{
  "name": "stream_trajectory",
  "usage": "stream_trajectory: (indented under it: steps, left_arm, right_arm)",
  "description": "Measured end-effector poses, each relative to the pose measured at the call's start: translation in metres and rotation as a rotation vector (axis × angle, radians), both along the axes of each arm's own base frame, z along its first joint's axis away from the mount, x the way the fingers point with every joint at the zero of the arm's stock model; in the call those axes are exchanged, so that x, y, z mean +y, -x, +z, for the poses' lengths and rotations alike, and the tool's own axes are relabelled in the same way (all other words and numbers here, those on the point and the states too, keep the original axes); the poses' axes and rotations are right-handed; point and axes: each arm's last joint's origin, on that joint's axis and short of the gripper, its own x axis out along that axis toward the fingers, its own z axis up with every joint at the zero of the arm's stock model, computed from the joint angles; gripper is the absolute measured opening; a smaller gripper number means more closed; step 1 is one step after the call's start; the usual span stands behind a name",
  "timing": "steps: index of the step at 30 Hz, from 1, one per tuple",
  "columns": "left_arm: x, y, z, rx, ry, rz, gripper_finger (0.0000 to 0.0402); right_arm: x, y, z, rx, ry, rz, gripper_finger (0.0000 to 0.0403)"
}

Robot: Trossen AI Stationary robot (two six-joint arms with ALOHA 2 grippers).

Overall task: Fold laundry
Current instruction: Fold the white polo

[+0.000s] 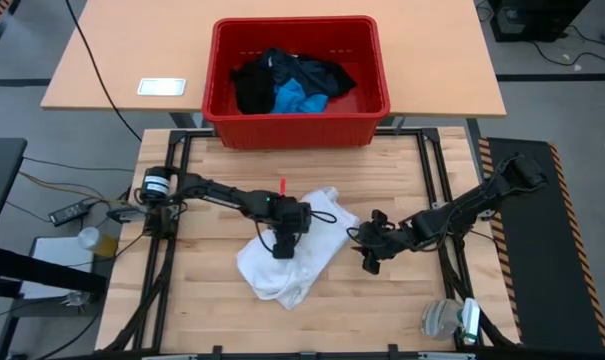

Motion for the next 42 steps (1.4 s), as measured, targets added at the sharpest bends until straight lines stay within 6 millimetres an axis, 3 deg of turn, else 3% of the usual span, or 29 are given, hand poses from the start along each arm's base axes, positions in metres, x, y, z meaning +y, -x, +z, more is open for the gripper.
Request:
stream_trajectory:
  steps: [8,14,18,21,31,37,42]
  left_arm:
    - [0.003,0.038,0.032,0.118,-0.073,0.145,0.0125]
    - [-0.004,0.05,0.098,-0.217,-0.111,0.003,0.0119]
    - [-0.006,0.04,0.115,-0.414,-0.116,-0.028,0.0118]
    - [-0.006,0.025,0.11,-0.483,-0.087,-0.067,0.0118]
    - [-0.002,-0.014,0.037,-0.373,-0.017,-0.147,0.0118]
    - [0.021,-0.007,-0.003,-0.11,0.002,-0.076,0.0118]
    - [0.043,0.006,-0.012,0.038,0.024,0.035,0.0118]
  right_arm:
    - [0.004,0.0,0.0,-0.025,0.003,0.01,0.0164]
    - [0.003,-0.001,0.001,-0.03,0.004,0.012,0.0164]
    - [0.0,-0.004,0.003,-0.058,0.012,0.011,0.0164]
    - [-0.002,-0.008,0.005,-0.09,0.022,0.016,0.0164]
    - [-0.004,-0.011,0.008,-0.133,0.065,-0.006,0.0164]
    - [-0.003,-0.012,0.005,-0.125,0.067,-0.006,0.0164]
    - [-0.002,-0.014,-0.002,-0.103,0.071,-0.007,0.0164]
